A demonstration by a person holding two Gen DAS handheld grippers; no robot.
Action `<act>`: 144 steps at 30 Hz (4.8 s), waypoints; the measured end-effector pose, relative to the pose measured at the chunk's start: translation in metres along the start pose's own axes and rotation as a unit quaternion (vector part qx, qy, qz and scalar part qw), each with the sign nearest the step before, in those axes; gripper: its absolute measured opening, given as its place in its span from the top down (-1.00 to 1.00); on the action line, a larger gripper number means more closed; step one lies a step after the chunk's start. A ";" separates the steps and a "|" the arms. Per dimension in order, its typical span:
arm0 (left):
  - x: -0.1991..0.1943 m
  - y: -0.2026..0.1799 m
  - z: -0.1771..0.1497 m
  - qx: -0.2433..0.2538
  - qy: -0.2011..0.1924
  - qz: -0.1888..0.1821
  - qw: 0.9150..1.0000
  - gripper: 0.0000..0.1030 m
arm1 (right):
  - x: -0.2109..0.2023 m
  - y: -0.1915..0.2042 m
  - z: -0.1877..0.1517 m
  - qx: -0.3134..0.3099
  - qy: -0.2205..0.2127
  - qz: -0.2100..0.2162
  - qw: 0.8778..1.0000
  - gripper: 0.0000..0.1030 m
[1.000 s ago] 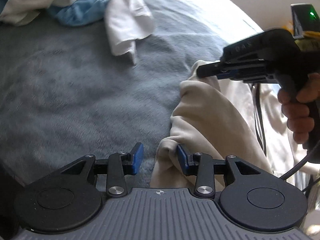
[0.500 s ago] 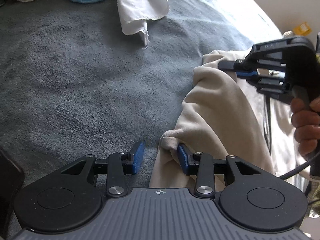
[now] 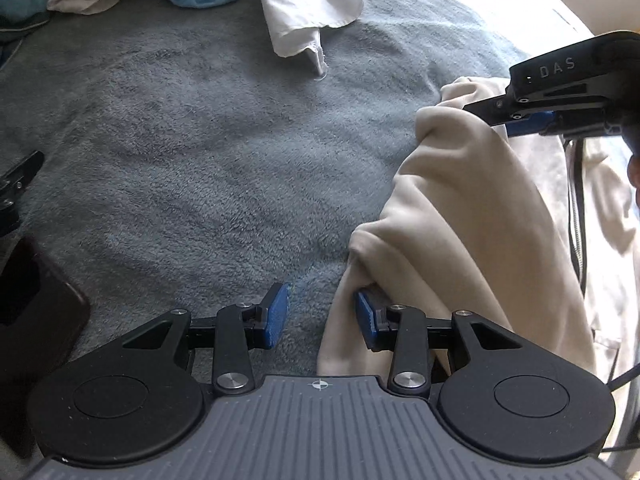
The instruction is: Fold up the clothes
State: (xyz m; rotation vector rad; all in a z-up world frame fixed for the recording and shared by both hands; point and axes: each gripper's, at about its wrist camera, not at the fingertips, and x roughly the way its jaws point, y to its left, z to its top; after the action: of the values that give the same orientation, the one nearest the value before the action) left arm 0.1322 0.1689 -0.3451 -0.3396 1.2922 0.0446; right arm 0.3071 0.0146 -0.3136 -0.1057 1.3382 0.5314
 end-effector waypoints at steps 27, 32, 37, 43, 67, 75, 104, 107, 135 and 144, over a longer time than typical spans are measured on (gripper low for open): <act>-0.004 -0.009 0.002 0.027 -0.013 0.027 0.999 0.27 | -0.010 -0.025 -0.009 0.058 -0.043 0.054 0.996 0.88; -0.006 -0.001 -0.012 0.033 -0.050 0.003 0.998 0.27 | -0.017 -0.055 -0.027 0.169 -0.052 0.076 0.981 0.68; -0.014 0.007 -0.029 0.058 -0.091 -0.018 0.994 0.27 | -0.054 -0.012 -0.031 0.028 -0.102 0.047 0.993 0.57; -0.018 0.009 -0.035 0.100 -0.153 -0.032 0.983 0.27 | -0.058 0.052 -0.043 -0.182 -0.068 0.024 0.981 0.52; -0.015 0.009 -0.044 0.190 -0.200 -0.105 0.955 0.93 | 0.002 0.112 -0.088 -0.333 0.012 -0.046 0.942 0.88; -0.026 0.013 -0.030 0.160 -0.197 -0.152 0.955 0.29 | -0.034 0.067 -0.083 -0.187 -0.006 0.016 0.982 0.90; -0.042 -0.039 -0.065 0.277 -0.325 -0.111 0.897 0.83 | 0.020 0.041 0.052 -0.238 0.105 -0.025 0.965 0.95; -0.044 -0.040 -0.066 0.280 -0.328 -0.113 0.895 0.84 | 0.004 0.036 0.048 -0.232 0.053 -0.026 0.971 0.96; -0.001 0.028 -0.022 0.054 -0.193 -0.169 0.965 0.77 | 0.006 -0.122 0.022 0.310 -0.106 0.259 0.909 0.50; -0.010 0.017 -0.028 0.121 -0.222 -0.121 0.960 0.44 | 0.005 -0.072 0.015 0.117 -0.015 0.182 0.976 0.48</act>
State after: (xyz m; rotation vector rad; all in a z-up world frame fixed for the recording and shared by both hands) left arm 0.0990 0.1795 -0.3456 -0.2556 0.7919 -0.2329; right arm 0.3519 -0.0412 -0.3309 0.3458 1.3888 0.6736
